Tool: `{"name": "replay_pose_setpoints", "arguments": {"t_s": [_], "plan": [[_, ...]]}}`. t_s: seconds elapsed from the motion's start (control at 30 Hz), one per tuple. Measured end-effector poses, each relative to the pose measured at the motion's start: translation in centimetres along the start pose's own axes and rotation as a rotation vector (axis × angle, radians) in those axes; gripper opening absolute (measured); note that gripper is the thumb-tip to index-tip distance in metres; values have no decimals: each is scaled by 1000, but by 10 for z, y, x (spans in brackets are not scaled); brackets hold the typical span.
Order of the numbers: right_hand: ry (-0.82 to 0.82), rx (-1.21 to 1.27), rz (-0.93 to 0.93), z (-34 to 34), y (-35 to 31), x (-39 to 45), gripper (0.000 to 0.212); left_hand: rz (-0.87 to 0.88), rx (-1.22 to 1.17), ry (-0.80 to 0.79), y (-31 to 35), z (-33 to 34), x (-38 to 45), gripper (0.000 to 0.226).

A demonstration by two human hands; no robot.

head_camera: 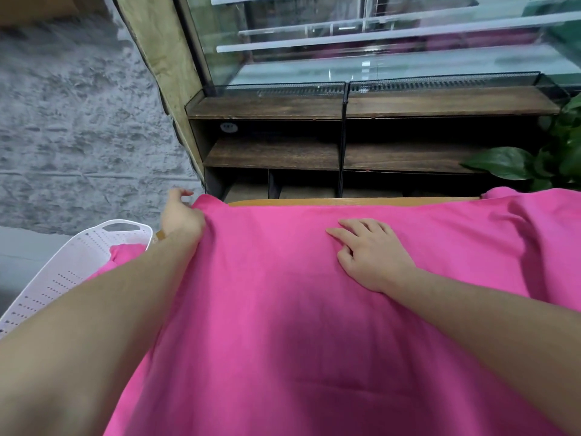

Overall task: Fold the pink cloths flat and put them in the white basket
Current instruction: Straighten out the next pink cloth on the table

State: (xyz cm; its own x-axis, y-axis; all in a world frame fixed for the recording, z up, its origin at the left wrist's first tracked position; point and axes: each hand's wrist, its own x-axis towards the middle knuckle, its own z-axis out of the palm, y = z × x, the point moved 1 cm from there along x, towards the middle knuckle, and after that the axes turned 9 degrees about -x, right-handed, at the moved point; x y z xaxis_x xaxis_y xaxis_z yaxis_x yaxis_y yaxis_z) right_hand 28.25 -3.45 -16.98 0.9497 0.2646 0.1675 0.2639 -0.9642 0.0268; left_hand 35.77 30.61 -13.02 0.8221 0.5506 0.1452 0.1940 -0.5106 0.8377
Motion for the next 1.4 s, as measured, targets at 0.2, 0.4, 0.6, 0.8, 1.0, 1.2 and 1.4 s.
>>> {"name": "replay_pose_setpoints", "arguments": {"t_s": [0.2, 0.4, 0.6, 0.8, 1.0, 1.2, 1.4], "plan": [[8, 15, -8, 0, 1, 1, 56, -33, -31, -16, -9, 5, 11, 37], [-22, 3, -8, -2, 7, 3, 55, -10, 161, -171, 1, 7, 1, 43], [-168, -165, -37, -8, 1, 6, 52, -39, 144, -270, 10, -10, -31, 56], [-140, -173, -142, -39, -47, -8, 70, -50, 187, -340, 23, -31, -76, 52], [-103, 116, -272, -61, -125, -69, 61, -24, 19, -334, 11, -80, -134, 48], [-178, 339, -287, -69, -161, -120, 57, -148, -163, -284, -14, -131, -198, 35], [-219, 376, -298, -72, -187, -167, 56, -479, -262, -389, -41, -179, -252, 22]]}}
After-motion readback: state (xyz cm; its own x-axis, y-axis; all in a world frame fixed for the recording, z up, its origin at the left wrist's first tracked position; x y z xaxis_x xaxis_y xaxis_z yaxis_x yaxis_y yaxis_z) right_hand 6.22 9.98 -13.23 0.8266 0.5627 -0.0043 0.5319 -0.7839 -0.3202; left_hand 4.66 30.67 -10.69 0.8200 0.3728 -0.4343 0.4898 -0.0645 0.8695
